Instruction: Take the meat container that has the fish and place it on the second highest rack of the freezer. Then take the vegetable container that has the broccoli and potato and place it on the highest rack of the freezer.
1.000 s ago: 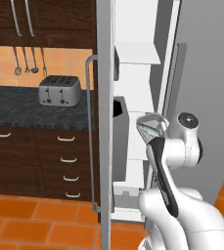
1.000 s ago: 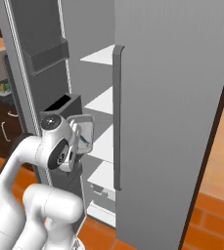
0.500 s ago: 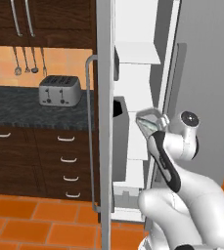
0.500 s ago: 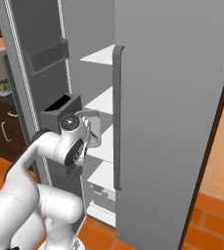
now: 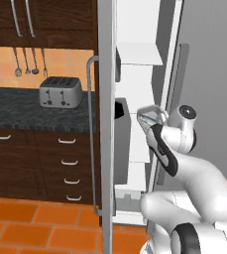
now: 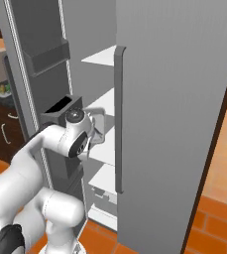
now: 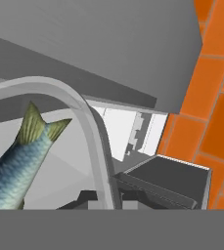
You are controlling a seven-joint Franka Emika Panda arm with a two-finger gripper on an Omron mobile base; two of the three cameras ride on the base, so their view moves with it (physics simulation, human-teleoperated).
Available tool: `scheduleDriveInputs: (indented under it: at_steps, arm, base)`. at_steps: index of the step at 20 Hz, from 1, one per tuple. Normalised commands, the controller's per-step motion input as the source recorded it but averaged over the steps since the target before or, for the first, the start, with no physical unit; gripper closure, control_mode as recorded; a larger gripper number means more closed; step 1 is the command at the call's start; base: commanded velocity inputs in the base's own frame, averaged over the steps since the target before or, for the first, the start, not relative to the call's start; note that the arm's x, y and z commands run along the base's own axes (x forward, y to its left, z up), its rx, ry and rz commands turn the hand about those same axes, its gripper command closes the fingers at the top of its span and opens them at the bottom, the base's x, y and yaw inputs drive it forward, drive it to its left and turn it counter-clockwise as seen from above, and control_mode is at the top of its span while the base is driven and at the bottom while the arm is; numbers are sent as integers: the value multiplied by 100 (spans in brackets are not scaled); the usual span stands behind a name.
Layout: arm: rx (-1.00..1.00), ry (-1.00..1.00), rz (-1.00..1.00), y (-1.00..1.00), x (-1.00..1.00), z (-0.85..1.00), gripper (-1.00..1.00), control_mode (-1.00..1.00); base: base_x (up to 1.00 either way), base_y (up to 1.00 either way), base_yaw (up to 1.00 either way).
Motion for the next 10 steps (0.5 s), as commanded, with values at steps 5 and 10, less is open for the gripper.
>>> scheduleDriveInputs:
  at_steps: [5, 10]
  arm:
    - [0, 0, 0, 0, 3, 9, 100, -100]
    - [1, 0, 0, 1, 14, 9, 100, -100]
  base:
    - [0, 0, 0]
    - [0, 0, 0]
